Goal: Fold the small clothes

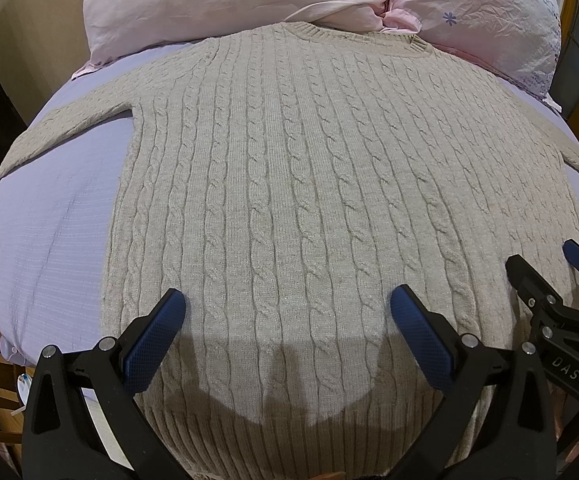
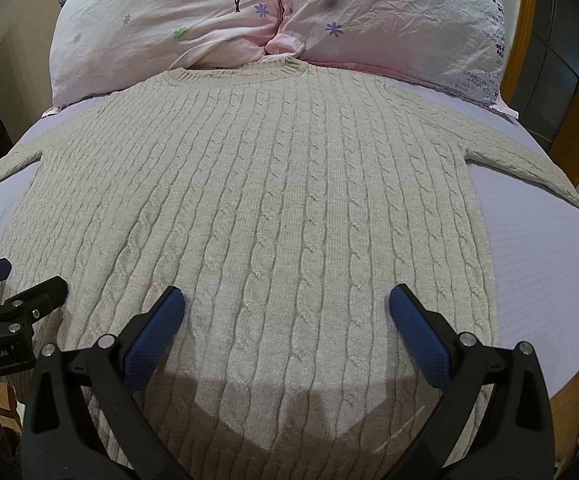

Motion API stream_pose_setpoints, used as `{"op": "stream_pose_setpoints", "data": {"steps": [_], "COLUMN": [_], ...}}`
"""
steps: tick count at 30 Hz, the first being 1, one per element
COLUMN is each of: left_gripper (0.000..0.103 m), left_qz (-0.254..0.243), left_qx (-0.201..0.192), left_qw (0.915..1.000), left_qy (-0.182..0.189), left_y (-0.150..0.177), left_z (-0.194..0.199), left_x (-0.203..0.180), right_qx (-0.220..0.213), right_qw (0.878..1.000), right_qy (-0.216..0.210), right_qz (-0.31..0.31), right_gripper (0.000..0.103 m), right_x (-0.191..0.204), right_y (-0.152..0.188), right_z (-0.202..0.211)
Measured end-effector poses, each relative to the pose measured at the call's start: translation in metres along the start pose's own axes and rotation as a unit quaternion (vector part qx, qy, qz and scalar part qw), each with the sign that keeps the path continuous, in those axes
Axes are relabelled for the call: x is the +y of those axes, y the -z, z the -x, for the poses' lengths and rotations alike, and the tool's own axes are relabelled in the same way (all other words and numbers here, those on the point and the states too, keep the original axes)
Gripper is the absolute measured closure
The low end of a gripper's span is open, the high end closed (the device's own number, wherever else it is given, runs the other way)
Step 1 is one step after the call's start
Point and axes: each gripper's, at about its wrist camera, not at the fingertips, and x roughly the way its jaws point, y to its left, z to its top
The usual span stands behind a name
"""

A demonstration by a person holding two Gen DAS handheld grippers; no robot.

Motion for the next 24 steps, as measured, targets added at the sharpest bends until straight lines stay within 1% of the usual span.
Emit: {"op": "stream_pose_setpoints", "data": {"steps": [11, 15, 16, 17, 18, 19, 21, 22, 23, 24], "left_gripper": [0.001, 0.001, 0.001, 0.001, 0.001, 0.001, 0.001, 0.001, 0.001, 0.001], "left_qz": [-0.004, -0.007, -0.008, -0.011, -0.014, -0.017, -0.024, -0.026, -0.027, -0.020], "left_qx": [0.012, 0.010, 0.008, 0.007, 0.004, 0.000, -0.008, -0.010, -0.014, -0.021], "left_qw": [0.9999, 0.9999, 0.9999, 0.9999, 0.9999, 0.9998, 0.9994, 0.9991, 0.9985, 0.9967], "left_qy": [0.002, 0.002, 0.003, 0.004, 0.007, 0.010, 0.022, 0.032, 0.046, 0.076], "left_y": [-0.007, -0.006, -0.006, -0.005, -0.005, -0.004, -0.002, -0.003, -0.005, -0.007], "left_z": [-0.005, -0.005, -0.005, -0.005, -0.005, -0.004, -0.003, -0.002, -0.001, 0.001], "left_x": [-0.001, -0.002, -0.002, -0.001, -0.001, 0.000, 0.002, 0.003, 0.006, 0.012], "right_qx": [-0.007, -0.016, -0.024, -0.038, -0.053, -0.077, -0.098, -0.101, -0.097, -0.090], "right_qw": [1.000, 0.999, 0.999, 0.998, 0.998, 0.995, 0.985, 0.973, 0.963, 0.950], "right_qy": [-0.009, -0.035, -0.046, -0.039, -0.028, -0.003, 0.024, 0.028, 0.028, 0.028], "right_qz": [0.010, 0.024, 0.008, -0.011, -0.030, -0.069, -0.140, -0.203, -0.250, -0.297], "right_gripper": [0.002, 0.002, 0.002, 0.002, 0.002, 0.002, 0.003, 0.006, 0.018, 0.034], "right_x": [-0.001, -0.007, -0.021, -0.035, -0.050, -0.082, -0.137, -0.182, -0.215, -0.247], "right_y": [0.001, 0.001, -0.005, -0.010, -0.016, -0.028, -0.043, -0.050, -0.054, -0.055], "right_z": [-0.002, 0.000, 0.004, 0.009, 0.014, 0.021, 0.027, 0.026, 0.023, 0.018]}}
